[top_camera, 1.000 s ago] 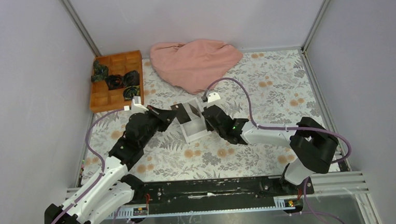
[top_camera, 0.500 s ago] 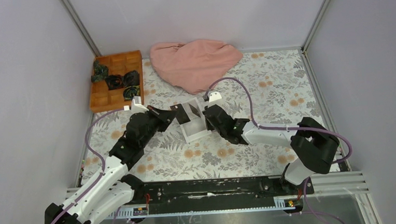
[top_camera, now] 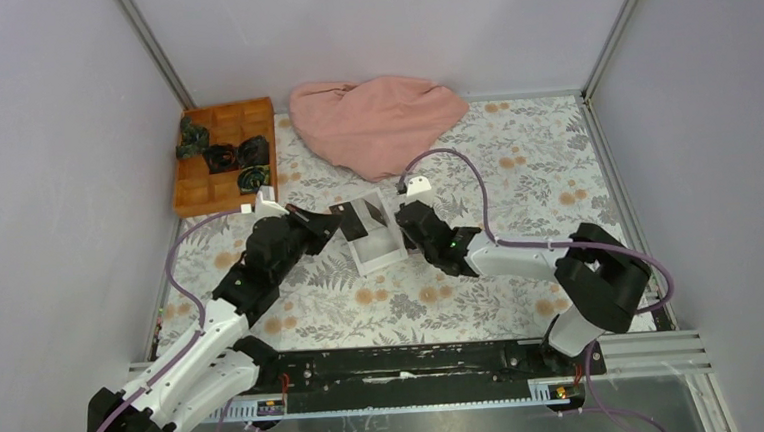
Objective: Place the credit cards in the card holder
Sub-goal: Adjust the storage box at the center of the board.
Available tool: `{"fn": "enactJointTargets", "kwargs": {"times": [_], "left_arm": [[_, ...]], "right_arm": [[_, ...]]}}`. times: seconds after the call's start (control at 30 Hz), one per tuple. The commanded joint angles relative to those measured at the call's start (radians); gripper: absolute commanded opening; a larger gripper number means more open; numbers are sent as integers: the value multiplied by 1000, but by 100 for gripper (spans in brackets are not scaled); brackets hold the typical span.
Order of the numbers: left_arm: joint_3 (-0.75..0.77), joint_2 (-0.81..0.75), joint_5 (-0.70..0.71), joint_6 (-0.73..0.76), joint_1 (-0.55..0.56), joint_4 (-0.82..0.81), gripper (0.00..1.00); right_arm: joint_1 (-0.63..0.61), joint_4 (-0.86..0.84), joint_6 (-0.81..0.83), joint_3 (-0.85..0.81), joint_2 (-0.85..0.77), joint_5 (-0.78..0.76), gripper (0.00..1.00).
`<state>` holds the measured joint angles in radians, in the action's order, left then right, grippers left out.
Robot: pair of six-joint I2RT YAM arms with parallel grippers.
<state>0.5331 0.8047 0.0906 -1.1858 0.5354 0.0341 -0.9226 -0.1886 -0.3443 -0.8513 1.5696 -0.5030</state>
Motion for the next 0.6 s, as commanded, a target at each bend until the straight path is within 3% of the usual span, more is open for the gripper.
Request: {"fn": "enactJointTargets", "kwargs": {"times": [0.0,0.23,0.57], "left_arm": [[-4,-4,9,28,-9,-28,0],[3,-11,19,41,-9,-14,0],[7,-28,32,49,-9,12,0]], "right_arm": [[14,-14,-19,-41,50,23,0],[11,-42,-46,-74,101,142,0],[-31,-23,-49,-146,152,115,0]]}}
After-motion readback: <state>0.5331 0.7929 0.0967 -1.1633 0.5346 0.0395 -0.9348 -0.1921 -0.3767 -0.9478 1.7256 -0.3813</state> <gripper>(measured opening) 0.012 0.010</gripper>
